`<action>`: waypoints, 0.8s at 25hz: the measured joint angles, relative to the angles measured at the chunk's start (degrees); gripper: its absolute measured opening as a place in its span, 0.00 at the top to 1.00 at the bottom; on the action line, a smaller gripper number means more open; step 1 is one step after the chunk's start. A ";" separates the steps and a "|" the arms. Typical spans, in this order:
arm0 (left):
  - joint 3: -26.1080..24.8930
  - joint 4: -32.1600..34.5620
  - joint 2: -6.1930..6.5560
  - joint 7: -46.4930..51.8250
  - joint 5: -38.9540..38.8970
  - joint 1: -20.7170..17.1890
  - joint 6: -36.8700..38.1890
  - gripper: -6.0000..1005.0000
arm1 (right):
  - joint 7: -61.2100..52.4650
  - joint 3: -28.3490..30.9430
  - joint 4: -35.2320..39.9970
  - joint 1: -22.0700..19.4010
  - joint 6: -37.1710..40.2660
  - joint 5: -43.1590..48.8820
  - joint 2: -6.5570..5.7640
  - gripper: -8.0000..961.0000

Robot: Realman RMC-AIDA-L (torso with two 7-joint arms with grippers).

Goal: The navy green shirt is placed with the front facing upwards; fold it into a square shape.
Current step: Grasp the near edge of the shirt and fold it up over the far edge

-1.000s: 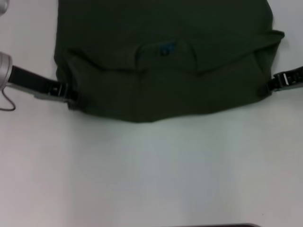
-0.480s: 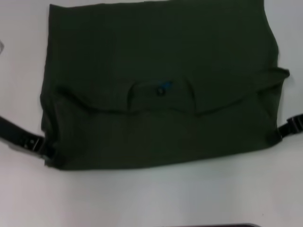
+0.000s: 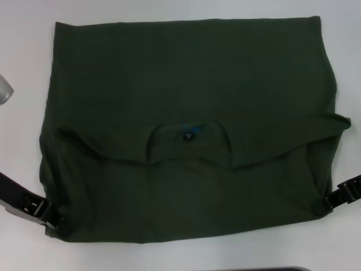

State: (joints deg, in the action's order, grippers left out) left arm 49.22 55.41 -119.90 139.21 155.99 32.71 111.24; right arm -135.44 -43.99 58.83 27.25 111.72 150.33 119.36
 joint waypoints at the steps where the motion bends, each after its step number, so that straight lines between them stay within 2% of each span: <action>1: -0.08 0.02 -0.01 -0.09 0.01 -0.09 0.06 0.93 | 0.19 0.43 0.00 -0.04 0.15 -0.11 -0.01 0.96; 5: -0.48 0.97 -0.08 -2.18 -0.39 -0.57 2.48 0.93 | 1.69 1.47 -0.10 0.22 1.50 -1.28 -0.14 0.96; 8: -1.02 4.17 -0.02 -3.86 -0.53 -0.83 5.33 0.93 | 1.78 1.03 0.64 0.65 2.16 -5.03 -1.17 0.96; 14: -2.79 8.54 2.11 -3.11 -1.27 0.81 6.84 0.93 | 0.26 -0.05 0.81 2.04 2.22 -18.14 -6.18 0.96; 16: -2.97 9.01 2.27 -2.89 -1.66 1.46 6.85 0.93 | 0.09 0.26 0.82 2.75 2.10 -20.61 -7.34 0.96; 20: -4.58 11.77 2.15 -2.84 -3.99 3.28 6.85 0.93 | -0.11 1.76 0.86 4.16 2.00 -23.10 -8.61 0.96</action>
State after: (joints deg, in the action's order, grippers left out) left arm 44.64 67.18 -117.76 136.37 152.00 35.99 118.09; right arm -135.55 -42.23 59.69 31.41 113.73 127.23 110.74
